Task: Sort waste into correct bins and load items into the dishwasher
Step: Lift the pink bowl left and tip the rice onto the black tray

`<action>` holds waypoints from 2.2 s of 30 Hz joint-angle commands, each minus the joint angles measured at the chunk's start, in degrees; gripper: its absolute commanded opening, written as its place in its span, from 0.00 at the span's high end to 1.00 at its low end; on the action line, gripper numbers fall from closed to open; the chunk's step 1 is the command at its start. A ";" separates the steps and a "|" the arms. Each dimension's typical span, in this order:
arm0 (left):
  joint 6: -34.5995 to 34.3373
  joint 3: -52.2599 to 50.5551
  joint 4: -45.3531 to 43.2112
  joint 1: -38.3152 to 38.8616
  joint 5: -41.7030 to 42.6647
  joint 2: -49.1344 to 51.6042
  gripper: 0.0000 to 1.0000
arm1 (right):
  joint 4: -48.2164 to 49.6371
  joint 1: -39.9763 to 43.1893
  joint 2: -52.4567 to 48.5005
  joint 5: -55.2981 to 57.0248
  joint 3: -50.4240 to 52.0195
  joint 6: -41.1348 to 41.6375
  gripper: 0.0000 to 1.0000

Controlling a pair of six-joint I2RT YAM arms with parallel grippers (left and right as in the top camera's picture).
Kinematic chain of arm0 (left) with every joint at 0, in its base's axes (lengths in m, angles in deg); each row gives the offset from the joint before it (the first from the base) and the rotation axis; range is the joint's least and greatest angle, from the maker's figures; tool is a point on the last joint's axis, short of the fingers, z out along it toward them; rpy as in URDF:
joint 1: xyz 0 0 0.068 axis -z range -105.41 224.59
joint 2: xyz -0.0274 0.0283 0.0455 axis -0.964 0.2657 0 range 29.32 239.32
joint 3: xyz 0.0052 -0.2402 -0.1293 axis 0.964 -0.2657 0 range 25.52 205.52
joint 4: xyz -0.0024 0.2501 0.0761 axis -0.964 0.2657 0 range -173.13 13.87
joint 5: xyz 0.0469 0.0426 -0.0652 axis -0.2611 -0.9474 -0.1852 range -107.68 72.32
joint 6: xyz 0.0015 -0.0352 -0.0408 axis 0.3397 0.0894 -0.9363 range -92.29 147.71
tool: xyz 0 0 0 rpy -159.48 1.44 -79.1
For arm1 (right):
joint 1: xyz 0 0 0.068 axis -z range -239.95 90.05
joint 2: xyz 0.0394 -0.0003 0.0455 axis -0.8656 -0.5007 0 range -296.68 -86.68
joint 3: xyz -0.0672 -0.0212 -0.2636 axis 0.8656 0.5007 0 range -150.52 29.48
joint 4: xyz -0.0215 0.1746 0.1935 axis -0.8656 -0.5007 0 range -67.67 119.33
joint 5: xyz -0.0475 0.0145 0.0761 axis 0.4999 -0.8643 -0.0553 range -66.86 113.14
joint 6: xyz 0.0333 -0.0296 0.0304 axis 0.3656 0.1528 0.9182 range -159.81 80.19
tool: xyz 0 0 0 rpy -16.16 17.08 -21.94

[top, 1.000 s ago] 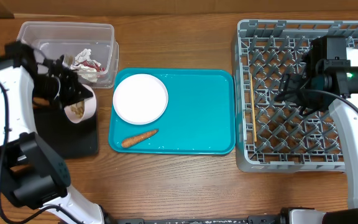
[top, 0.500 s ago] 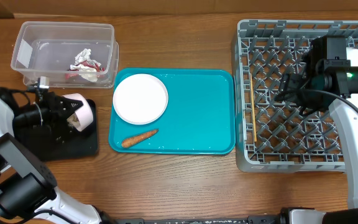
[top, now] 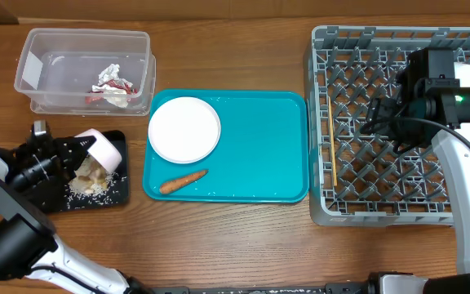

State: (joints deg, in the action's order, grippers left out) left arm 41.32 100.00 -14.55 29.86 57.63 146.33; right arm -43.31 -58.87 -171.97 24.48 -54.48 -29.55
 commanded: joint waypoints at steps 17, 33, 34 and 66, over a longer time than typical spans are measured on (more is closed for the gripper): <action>4.85 -0.46 5.16 -0.24 9.22 2.91 0.96 | 0.26 0.17 -0.02 0.09 -0.74 -0.24 0.25; 29.00 -0.37 9.64 -0.26 11.72 2.86 0.96 | 0.24 0.17 -0.02 0.09 -0.74 -0.24 0.25; 29.09 -0.37 9.84 -0.26 11.96 2.86 0.96 | 0.26 0.17 -0.02 0.09 -0.74 -0.24 0.25; 23.71 27.28 20.39 35.56 -5.92 1.09 0.96 | 0.07 0.17 -0.02 0.07 -0.74 -0.24 0.25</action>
State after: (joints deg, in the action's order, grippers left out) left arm 78.32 122.40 9.78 60.72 59.59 148.91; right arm -43.45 -58.85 -171.97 24.48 -54.48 -29.57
